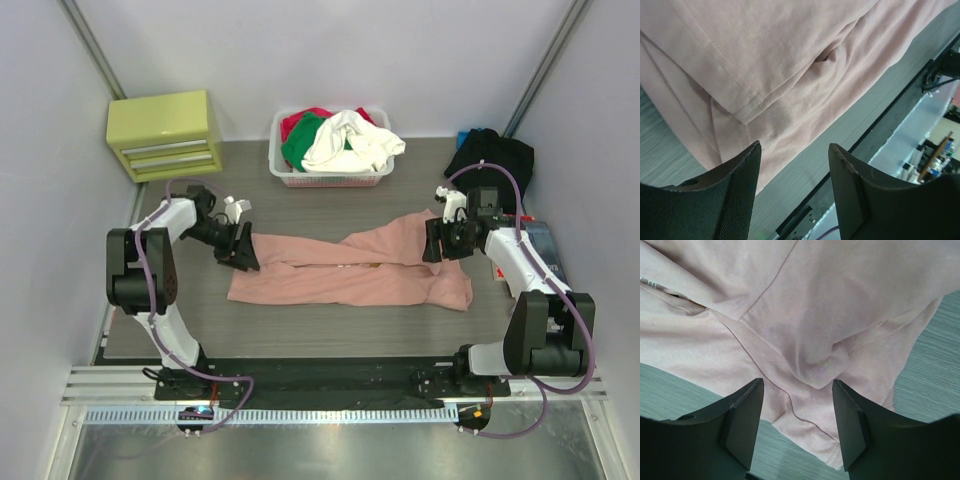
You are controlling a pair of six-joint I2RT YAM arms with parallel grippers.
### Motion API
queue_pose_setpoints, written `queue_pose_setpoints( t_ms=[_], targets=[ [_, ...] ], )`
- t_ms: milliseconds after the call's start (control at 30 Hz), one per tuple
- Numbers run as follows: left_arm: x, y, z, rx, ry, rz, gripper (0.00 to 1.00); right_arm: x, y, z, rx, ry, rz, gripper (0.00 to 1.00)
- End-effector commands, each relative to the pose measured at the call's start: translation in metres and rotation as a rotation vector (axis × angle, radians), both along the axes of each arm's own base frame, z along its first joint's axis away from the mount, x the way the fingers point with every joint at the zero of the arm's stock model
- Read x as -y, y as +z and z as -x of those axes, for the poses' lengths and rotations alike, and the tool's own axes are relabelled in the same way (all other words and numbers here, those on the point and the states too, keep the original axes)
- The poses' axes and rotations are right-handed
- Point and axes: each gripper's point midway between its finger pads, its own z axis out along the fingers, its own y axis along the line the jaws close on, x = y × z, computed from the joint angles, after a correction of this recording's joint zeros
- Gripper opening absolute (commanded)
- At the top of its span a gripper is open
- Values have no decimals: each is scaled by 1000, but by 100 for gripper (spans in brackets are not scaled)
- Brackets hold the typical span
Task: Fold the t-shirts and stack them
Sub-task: Fold the other side of the tshirt into a rectangle
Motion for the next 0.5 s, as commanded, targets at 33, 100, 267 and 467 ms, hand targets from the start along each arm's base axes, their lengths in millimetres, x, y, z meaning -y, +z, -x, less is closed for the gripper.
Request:
queue_pose_setpoints(
  t_ms=[33, 100, 267, 467],
  targets=[
    [-7, 9, -22, 111, 38, -58, 58, -1, 1, -8, 26, 7, -7, 63],
    [-7, 6, -24, 103, 43, -58, 58, 0, 1, -8, 27, 7, -5, 63],
    [-8, -3, -28, 91, 57, -67, 58, -1, 1, -7, 29, 9, -3, 63],
    [-13, -12, -36, 99, 73, -101, 58, -1, 1, -7, 29, 11, -5, 63]
  ],
)
